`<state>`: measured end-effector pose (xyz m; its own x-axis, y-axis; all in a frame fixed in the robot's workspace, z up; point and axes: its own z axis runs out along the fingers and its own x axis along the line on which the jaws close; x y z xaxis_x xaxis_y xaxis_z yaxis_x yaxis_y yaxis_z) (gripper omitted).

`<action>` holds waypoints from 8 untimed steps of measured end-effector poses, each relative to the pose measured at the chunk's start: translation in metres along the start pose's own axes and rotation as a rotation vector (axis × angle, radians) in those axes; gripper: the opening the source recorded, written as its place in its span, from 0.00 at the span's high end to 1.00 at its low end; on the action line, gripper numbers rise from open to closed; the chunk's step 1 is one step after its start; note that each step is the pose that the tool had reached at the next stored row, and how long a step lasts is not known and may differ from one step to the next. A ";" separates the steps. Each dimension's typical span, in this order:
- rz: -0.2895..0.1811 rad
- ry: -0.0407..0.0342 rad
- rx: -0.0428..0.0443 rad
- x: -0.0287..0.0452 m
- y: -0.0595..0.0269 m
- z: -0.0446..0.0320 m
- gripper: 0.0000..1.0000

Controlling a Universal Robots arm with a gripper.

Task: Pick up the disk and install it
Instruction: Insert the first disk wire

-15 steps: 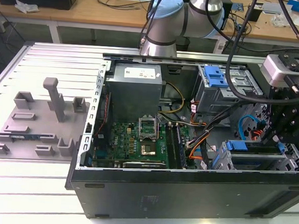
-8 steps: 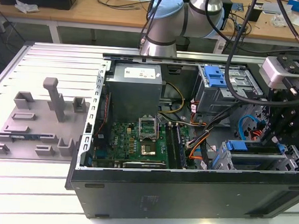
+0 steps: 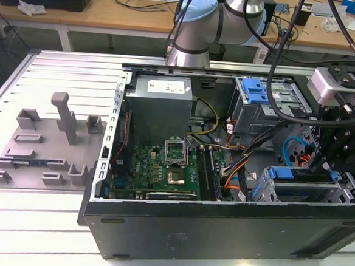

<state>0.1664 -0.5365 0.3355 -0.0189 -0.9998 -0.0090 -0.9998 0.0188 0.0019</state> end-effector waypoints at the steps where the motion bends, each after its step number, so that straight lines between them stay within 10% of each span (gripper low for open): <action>1: 0.000 -0.0002 0.0000 0.0000 0.0000 0.0001 0.83; 8: 0.000 -0.0004 0.0000 -0.0001 0.0003 -0.0149 0.76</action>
<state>0.1662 -0.5365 0.3504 -0.0189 -0.9998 -0.0094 -0.9998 0.0189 0.0019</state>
